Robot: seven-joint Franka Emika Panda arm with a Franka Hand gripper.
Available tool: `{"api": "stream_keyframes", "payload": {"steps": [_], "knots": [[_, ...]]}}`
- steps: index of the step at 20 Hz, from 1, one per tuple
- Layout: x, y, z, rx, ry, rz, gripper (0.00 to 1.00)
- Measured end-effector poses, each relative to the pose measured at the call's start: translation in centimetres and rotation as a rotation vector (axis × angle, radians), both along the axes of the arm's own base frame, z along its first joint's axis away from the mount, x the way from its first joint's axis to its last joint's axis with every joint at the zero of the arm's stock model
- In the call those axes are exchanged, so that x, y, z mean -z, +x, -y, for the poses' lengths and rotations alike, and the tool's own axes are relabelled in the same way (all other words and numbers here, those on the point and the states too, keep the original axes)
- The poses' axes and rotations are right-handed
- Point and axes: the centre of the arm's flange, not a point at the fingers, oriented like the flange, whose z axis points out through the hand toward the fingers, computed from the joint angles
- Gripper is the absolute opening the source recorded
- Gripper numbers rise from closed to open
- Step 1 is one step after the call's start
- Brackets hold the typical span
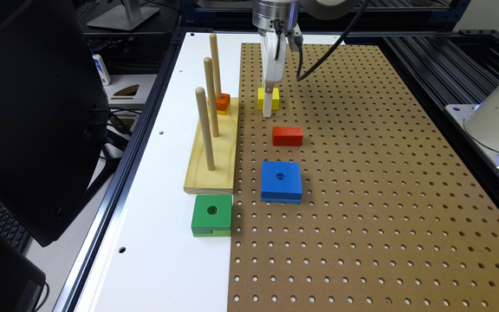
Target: Pick up yellow block.
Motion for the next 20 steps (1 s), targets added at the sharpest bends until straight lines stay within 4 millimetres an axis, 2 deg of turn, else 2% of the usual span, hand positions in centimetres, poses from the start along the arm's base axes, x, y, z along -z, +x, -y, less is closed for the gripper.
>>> {"api": "stream_keyframes", "payload": {"steps": [13, 14, 20], "knots": [[0.04, 0.0, 0.0, 0.0, 0.0, 0.0, 1.0], [0.03, 0.0, -0.01, 0.0, 0.0, 0.0, 0.0], [0.02, 0.0, -0.01, 0.0, 0.0, 0.0, 0.0]]}}
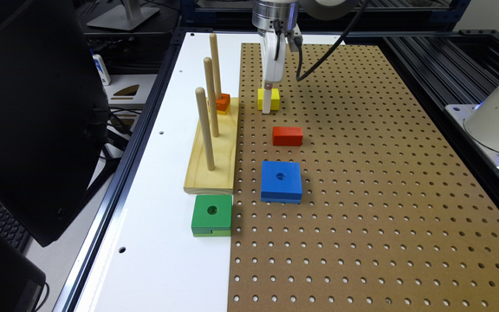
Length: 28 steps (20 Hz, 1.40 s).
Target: Pick up yellow block.
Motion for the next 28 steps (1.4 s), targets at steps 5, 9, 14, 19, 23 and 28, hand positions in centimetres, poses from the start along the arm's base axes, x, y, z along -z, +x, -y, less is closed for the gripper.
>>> {"api": "stream_keyframes", "payload": {"steps": [5, 9, 14, 19, 23, 28], "knots": [[0.0, 0.0, 0.0, 0.001, 0.0, -0.001, 0.0], [-0.1, 0.0, 0.1, 0.001, 0.0, -0.001, 0.0], [-1.5, 0.1, 0.1, 0.0, -0.004, 0.003, 0.0], [-4.2, 0.1, 0.2, -0.002, -0.007, -0.005, 0.0], [-5.5, 0.1, 0.2, -0.003, -0.011, -0.001, 0.0], [-9.5, -0.2, 0.1, -0.004, -0.017, -0.006, 0.0]]}}
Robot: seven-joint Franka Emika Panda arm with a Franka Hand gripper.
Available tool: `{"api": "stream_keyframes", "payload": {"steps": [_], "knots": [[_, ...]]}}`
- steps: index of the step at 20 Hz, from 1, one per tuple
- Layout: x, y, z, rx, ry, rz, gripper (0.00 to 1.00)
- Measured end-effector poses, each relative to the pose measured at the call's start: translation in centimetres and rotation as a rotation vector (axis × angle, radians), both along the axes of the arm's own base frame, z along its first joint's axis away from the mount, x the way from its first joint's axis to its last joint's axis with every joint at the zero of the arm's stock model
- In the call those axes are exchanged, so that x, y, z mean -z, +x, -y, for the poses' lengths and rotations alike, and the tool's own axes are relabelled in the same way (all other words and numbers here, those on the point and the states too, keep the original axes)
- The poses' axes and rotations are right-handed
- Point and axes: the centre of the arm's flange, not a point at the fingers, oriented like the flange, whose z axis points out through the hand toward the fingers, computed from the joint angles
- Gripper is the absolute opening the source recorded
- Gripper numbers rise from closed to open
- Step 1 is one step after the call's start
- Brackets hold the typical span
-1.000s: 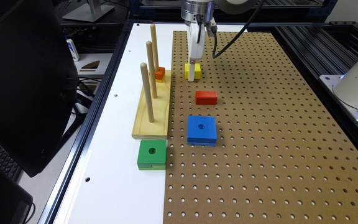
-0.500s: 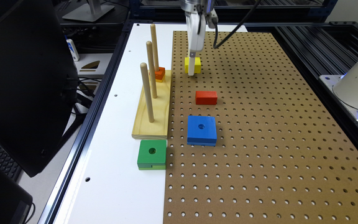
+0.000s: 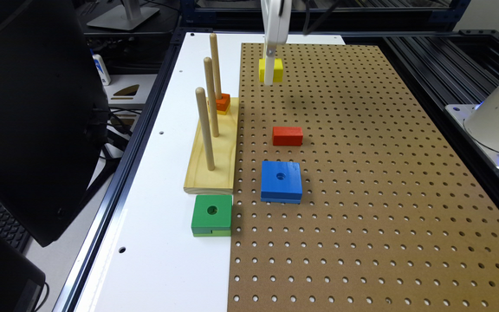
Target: Pick up yellow block.
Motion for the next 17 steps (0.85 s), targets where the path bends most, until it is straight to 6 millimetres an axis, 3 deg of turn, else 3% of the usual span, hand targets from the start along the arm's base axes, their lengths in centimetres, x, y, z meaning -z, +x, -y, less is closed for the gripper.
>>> {"api": "stream_keyframes", "payload": {"steps": [3, 9, 17], "knots": [[-0.8, 0.0, 0.0, 0.0, -0.002, 0.004, 0.0], [-6.1, -0.8, -0.2, 0.0, -0.013, 0.009, 0.0], [-6.7, -0.9, -0.3, 0.001, -0.014, 0.01, 0.0]]}}
